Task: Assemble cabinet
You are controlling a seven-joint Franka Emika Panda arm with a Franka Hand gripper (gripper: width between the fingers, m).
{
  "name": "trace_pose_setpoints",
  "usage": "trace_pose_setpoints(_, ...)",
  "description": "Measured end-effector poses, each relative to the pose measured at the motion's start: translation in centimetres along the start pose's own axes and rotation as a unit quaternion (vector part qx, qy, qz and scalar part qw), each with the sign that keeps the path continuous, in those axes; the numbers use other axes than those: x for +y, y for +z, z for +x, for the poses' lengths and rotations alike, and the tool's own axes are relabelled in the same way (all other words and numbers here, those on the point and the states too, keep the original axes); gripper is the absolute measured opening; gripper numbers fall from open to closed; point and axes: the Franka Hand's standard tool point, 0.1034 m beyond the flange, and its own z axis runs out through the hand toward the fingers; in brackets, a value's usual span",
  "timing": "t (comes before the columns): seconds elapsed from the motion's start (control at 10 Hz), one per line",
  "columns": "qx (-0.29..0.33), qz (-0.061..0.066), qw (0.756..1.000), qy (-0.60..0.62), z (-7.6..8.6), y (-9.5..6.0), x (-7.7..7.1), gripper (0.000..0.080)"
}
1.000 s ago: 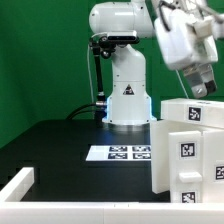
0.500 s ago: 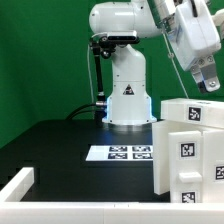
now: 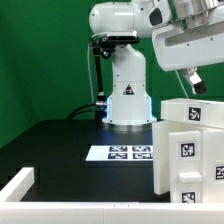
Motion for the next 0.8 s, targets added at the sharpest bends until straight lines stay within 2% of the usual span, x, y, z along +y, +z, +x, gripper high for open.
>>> trace_pose_setpoints(0.2,0.000,0.000,0.997,-0.078,0.07,0.02,0.05,0.0649)
trace_pose_setpoints(0.3,0.004,-0.006,0.992,-0.123,0.12,0.06,0.15,0.0649)
trace_pose_setpoints(0.4,0.023,-0.038,0.972,-0.233,0.29,0.12,0.46,0.0649)
trace_pose_setpoints(0.6,0.037,-0.078,0.914,-0.397,0.40,0.00,0.47,0.0649)
trace_pose_setpoints(0.7,0.039,-0.090,0.895,-0.434,0.21,0.15,0.43,0.0649)
trace_pose_setpoints(0.8,0.036,-0.090,0.883,-0.460,0.37,0.10,0.51,0.0649)
